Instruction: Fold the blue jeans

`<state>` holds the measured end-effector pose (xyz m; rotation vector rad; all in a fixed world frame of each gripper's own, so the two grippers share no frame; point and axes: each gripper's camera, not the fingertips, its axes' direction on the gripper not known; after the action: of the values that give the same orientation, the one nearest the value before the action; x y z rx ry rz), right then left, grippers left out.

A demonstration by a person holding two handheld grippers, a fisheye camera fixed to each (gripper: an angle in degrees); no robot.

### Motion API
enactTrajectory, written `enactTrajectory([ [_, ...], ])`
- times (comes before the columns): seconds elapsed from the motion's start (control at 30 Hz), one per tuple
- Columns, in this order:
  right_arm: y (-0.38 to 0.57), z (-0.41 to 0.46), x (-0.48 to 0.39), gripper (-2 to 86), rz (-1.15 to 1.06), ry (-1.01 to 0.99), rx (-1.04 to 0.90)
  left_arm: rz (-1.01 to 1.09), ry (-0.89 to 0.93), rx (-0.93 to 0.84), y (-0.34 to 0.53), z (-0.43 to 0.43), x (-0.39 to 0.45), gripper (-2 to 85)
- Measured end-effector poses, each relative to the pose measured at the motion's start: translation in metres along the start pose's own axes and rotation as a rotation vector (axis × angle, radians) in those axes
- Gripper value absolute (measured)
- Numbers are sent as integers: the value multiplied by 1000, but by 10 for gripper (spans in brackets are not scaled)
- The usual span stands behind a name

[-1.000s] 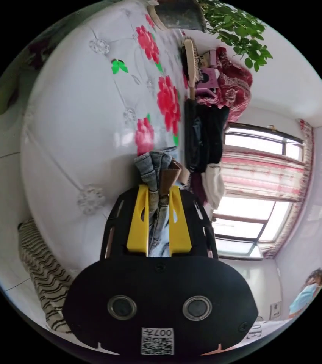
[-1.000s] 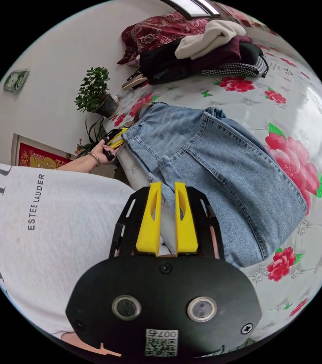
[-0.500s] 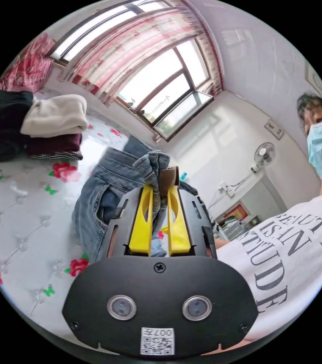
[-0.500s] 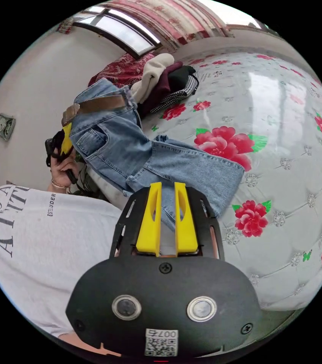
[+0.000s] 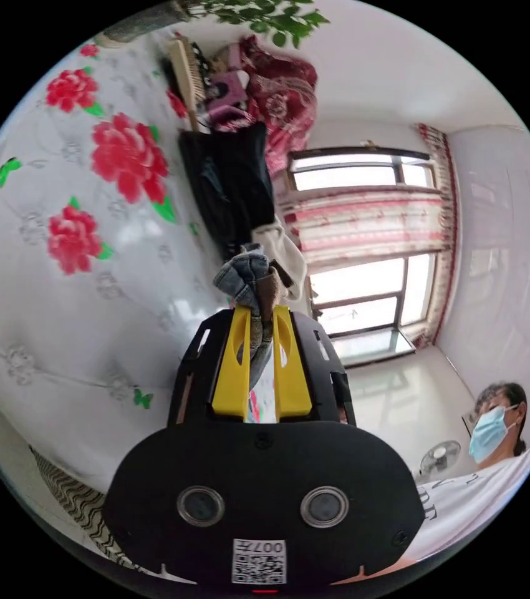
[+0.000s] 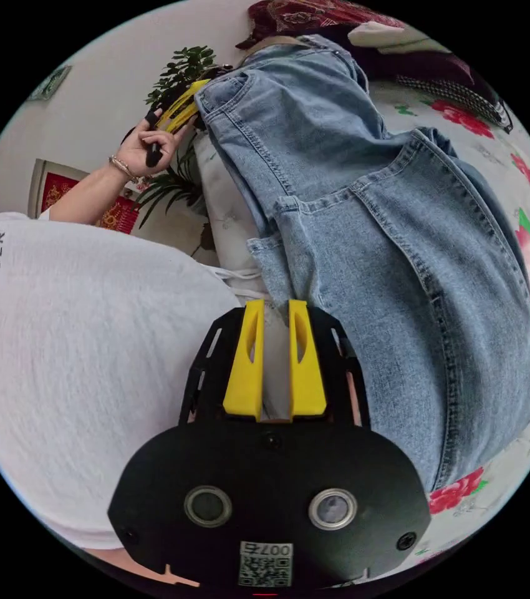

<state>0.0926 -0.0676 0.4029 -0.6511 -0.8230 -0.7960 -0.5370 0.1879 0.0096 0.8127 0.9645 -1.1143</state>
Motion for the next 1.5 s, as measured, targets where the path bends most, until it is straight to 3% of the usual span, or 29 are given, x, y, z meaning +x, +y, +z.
enactTrajectory([
  [0.1,-6,-30,-4,55,-26,53,111,-34,-65,12,1,-7,-16,50],
  [0.2,-16,-46,8,53,71,166,226,-61,-3,48,7,-6,-27,50],
  [0.33,-30,-30,46,48,209,-74,134,-51,5,47,8,3,-27,50],
  [0.43,-29,-15,37,40,159,-185,57,-13,-8,17,5,9,-24,51],
  [0.57,-21,-21,17,23,88,-55,63,50,-19,-21,6,17,-21,51],
  [0.73,-10,-67,9,4,83,63,244,145,-15,-88,8,33,-6,51],
  [0.87,-4,-25,23,-2,132,-11,-19,228,-9,-151,13,54,8,51],
  [1.07,44,-76,2,-3,186,95,264,326,4,-242,24,83,24,52],
  [1.17,68,-53,14,-3,262,135,146,384,10,-286,33,99,32,52],
  [1.3,82,-66,20,-3,360,-1,238,460,56,-369,48,123,52,52],
  [1.5,124,-111,-4,-2,441,84,447,736,188,-671,124,195,120,54],
])
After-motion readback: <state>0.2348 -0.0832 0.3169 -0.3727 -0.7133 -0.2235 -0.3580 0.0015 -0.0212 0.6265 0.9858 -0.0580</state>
